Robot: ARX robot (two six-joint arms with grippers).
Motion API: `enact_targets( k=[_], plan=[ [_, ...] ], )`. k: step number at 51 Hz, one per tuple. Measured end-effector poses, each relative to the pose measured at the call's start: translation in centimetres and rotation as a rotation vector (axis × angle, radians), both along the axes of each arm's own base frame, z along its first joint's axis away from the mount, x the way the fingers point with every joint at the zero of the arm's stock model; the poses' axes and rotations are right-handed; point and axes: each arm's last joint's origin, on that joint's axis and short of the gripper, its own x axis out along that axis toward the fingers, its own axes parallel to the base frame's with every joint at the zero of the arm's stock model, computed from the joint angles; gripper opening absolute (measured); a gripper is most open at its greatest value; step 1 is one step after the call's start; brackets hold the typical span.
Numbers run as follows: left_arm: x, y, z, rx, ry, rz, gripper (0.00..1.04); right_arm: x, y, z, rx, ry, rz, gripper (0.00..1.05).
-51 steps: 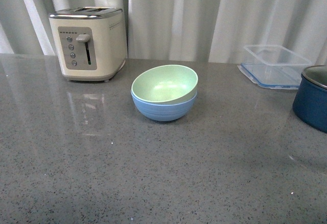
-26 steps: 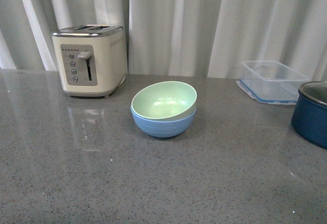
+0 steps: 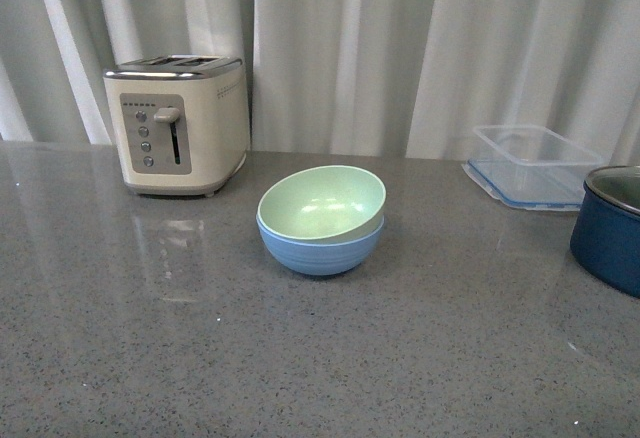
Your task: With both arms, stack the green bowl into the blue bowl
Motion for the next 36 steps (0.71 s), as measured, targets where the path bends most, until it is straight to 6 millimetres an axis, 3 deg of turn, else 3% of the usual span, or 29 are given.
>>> enact_targets(
  k=[36],
  plan=[
    [0.0, 0.0, 0.0, 0.0, 0.0, 0.0, 0.98, -2.0, 0.0, 0.3, 0.0, -0.012, 0.0, 0.01]
  ],
)
